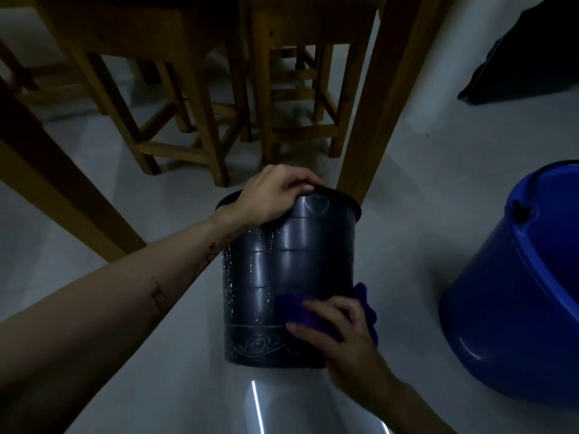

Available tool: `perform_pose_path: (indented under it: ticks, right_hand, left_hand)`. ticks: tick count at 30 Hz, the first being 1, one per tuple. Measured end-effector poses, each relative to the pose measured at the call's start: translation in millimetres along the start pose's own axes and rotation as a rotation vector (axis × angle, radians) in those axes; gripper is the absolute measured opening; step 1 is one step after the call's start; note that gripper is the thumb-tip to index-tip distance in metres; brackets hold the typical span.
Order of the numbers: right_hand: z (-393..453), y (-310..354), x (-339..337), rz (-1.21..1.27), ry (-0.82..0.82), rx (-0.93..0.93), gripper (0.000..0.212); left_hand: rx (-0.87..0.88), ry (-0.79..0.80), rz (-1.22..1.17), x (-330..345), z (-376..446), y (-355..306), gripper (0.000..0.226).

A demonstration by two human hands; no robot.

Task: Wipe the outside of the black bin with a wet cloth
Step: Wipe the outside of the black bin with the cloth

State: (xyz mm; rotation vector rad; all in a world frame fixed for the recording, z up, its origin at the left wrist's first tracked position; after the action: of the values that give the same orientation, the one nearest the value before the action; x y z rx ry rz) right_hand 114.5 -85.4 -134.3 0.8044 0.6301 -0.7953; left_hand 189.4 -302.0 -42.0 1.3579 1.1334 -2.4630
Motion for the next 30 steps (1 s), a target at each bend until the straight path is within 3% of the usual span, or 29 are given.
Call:
perform_pose_path:
  ticks: [3,6,11,13,20,25,27,30]
  right_hand:
    - [-25,5,1,-0.007,0.028,-0.094,0.027]
    - [-10,-1,-19,-0.001,-0.012,-0.114,0.033]
    - [62,-113,-45,0.383,-0.293,0.601,0.045]
    - [76,-121,-37,0.444,-0.303,0.694,0.048]
    - [54,-48,-32,0.198,-0.156,0.273,0.054]
    - [-8,-11,-10,0.004,0.04,0.018,0.077]
    - [-5,-11,-24,0.013,0.006,-0.001,0.069]
    - [29,-45,-62,0.115,-0.239,0.232,0.056]
  left_hand:
    - [0.004,-0.013,-0.001,-3,-3,1,0.027]
    - [0.016,-0.01,-0.008,-1,-2,2,0.026]
    - [0.033,-0.02,-0.057,4,3,2,0.026]
    - [0.041,-0.04,-0.067,5,5,0,0.026]
    - [0.049,-0.105,-0.104,3,10,0,0.027]
    - [0.042,-0.087,-0.13,4,13,-4,0.026]
    - [0.055,-0.065,-0.158,6,17,-11,0.027]
    - [0.071,-0.025,-0.172,12,25,-21,0.027]
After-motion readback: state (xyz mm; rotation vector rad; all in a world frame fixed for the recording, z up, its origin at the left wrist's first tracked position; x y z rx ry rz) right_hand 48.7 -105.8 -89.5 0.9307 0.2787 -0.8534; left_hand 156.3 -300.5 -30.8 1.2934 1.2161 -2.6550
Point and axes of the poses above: each hand's wrist, its own z-axis towards the middle knuckle, its own x-axis out of the palm, y = z × x, the point moved 8 cm from there along z, towards the middle knuckle, and after that the axes turned 10 degrees about x, right-handed, at the moved point
